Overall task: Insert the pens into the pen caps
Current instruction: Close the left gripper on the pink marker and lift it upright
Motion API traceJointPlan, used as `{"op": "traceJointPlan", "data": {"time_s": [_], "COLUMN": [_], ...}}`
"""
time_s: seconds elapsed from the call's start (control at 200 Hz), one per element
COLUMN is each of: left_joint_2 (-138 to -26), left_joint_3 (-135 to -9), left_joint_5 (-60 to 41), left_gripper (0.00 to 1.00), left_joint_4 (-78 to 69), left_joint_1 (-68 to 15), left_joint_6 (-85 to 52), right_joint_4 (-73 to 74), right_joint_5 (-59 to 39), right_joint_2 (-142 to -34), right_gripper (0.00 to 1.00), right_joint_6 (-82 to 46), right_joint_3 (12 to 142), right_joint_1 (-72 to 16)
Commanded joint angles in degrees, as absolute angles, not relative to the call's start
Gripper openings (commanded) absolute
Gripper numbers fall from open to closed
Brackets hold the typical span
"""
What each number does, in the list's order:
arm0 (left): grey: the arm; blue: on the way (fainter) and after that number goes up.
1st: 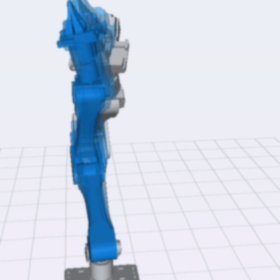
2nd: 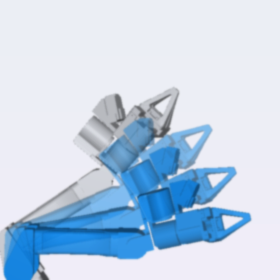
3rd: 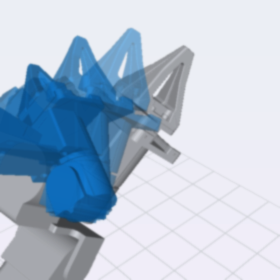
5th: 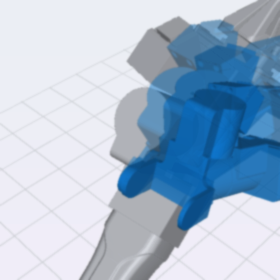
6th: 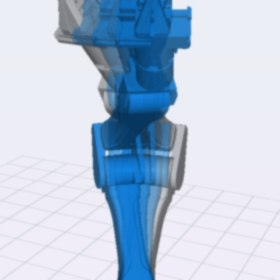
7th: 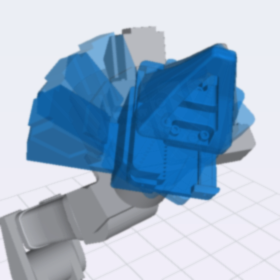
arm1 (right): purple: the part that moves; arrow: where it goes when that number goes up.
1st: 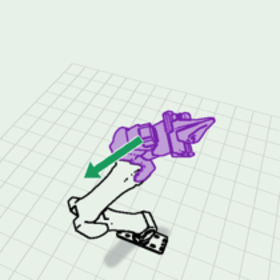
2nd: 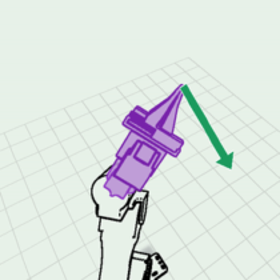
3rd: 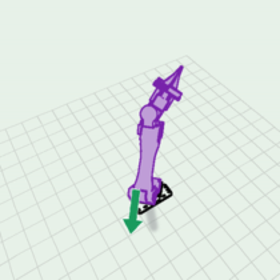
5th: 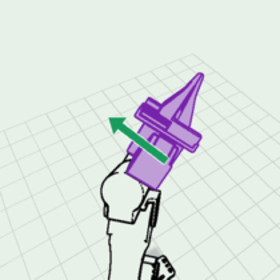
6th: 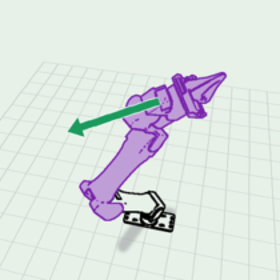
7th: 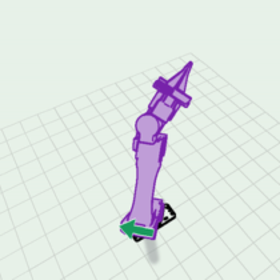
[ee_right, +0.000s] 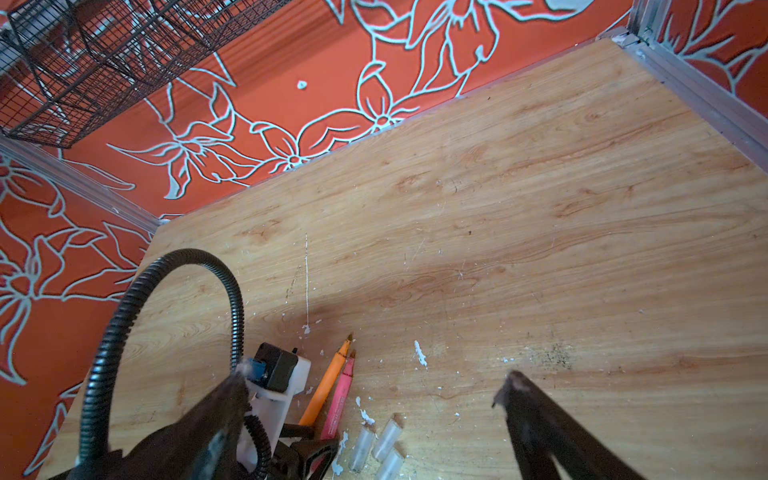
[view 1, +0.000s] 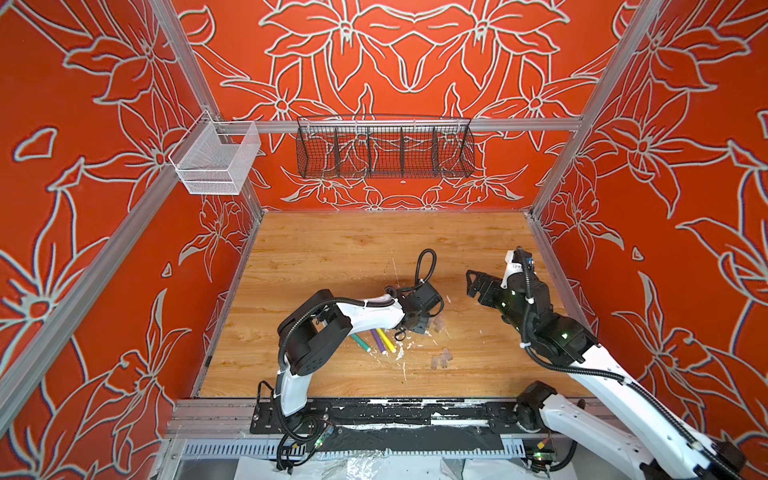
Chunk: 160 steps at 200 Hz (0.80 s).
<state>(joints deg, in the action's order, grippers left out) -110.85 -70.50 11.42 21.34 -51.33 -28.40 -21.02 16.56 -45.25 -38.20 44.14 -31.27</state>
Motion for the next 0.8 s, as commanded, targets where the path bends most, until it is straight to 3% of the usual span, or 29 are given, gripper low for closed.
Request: {"op": "traceJointPlan", "data": {"time_s": [0.0,0.495,0.661,0.796], "left_joint_2": [-113.21,-112.73,-109.74,-103.7], "left_joint_3": [-70.4,-68.42,-68.2,-67.15], "left_joint_5": [11.63,6.67,6.65,6.67], "left_gripper": [0.32,0.11,0.02,0.0], "left_joint_4": [23.55,20.71,20.16,18.61], "left_joint_1": [-50.74,-49.22,-48.96,-48.96], "left_joint_6": [-28.95,-27.94,-26.9,-25.14], "right_joint_4": [-20.08,-18.62,-17.01,-15.35], "right_joint_5": [15.66,13.55,12.32,12.08], "right_joint_2": [-44.74,-43.59,-43.07,-41.54], "right_gripper": [0.97,0.96,0.97,0.96], "right_joint_6": [-39.47,-41.16,-41.88,-42.27], "right_joint_3": [42.84,39.58,38.09,37.21], "right_joint_1": [-30.73,-30.38,-30.41,-30.4]}}
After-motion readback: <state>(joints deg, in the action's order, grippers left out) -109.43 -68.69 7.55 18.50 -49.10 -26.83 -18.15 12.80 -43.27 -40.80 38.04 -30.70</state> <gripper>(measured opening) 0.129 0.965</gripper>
